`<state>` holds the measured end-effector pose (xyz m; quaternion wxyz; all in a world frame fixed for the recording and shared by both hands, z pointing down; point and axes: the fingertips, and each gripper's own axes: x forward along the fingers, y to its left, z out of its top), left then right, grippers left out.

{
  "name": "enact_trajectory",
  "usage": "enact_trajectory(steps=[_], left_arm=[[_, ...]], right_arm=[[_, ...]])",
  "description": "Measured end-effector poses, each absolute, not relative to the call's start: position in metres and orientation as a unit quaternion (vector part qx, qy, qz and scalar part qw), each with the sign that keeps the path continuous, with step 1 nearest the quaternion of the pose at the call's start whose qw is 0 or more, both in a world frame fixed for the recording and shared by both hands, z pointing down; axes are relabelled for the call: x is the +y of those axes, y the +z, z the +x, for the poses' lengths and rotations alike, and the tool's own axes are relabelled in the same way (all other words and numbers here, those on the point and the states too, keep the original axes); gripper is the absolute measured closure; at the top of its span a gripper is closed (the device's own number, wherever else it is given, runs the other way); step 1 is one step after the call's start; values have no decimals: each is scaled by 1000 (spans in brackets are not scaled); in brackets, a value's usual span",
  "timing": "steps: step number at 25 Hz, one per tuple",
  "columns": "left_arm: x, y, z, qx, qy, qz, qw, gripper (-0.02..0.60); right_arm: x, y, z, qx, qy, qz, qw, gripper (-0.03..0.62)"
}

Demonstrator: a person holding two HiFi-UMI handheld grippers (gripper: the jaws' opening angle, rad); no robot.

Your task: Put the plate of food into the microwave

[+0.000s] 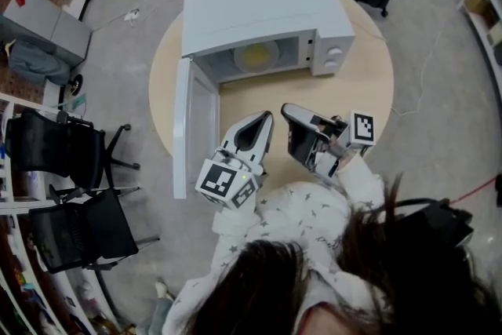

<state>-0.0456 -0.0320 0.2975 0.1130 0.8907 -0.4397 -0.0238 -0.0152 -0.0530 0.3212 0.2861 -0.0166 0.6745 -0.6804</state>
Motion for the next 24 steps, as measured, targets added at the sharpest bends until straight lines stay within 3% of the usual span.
enact_trajectory(steps=[24], left_arm=[[-35,298,-49,-454,-24,883,114,584]], right_arm=[[-54,321,-15,674,-681,-13,285,588]])
